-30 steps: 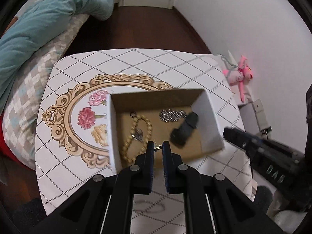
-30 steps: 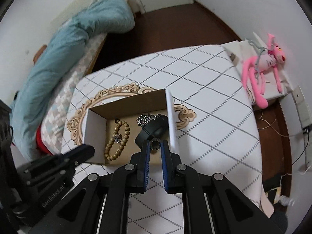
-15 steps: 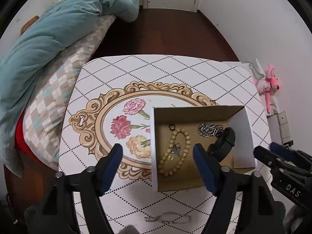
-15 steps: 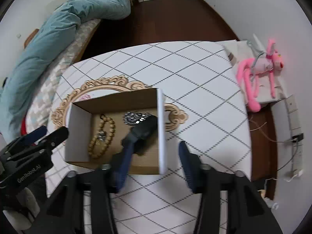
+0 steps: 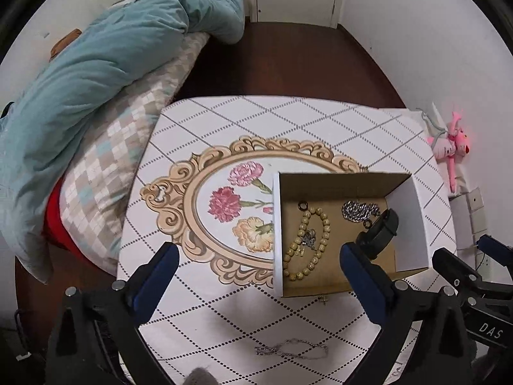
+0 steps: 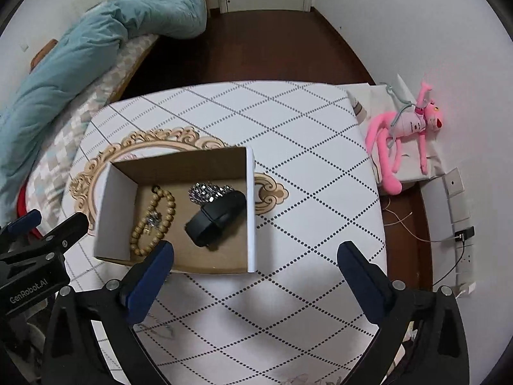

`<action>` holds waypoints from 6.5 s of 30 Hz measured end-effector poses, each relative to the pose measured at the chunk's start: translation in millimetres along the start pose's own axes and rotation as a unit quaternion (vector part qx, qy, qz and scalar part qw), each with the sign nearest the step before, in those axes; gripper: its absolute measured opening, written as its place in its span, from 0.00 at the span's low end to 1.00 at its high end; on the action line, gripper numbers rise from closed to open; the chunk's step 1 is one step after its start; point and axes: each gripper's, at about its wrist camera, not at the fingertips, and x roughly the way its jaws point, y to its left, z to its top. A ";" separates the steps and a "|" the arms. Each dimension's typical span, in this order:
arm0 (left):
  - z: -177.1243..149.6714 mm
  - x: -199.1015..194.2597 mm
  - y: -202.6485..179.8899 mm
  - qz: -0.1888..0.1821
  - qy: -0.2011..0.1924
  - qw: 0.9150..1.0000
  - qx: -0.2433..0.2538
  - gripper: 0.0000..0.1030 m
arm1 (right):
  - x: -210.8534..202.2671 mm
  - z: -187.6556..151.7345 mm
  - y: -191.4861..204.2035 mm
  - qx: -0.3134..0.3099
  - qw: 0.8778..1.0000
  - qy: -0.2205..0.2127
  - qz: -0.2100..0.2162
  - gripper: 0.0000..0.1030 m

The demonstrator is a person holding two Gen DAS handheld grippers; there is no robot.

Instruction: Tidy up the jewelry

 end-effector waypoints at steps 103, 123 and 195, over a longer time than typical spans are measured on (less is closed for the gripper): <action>-10.8 -79.1 3.6 -0.204 -0.045 0.978 -0.008 0.01 | -52.1 -60.0 -13.3 0.074 0.985 -0.075 0.137 0.12; 33.0 31.7 2.8 -0.120 0.087 0.988 -0.036 0.06 | 52.1 51.9 33.7 0.005 0.985 0.076 0.157 0.13; -73.6 -212.0 -10.4 -0.024 -0.139 0.990 -0.002 0.99 | -254.6 -97.3 11.3 -0.002 0.979 -0.200 -0.047 1.00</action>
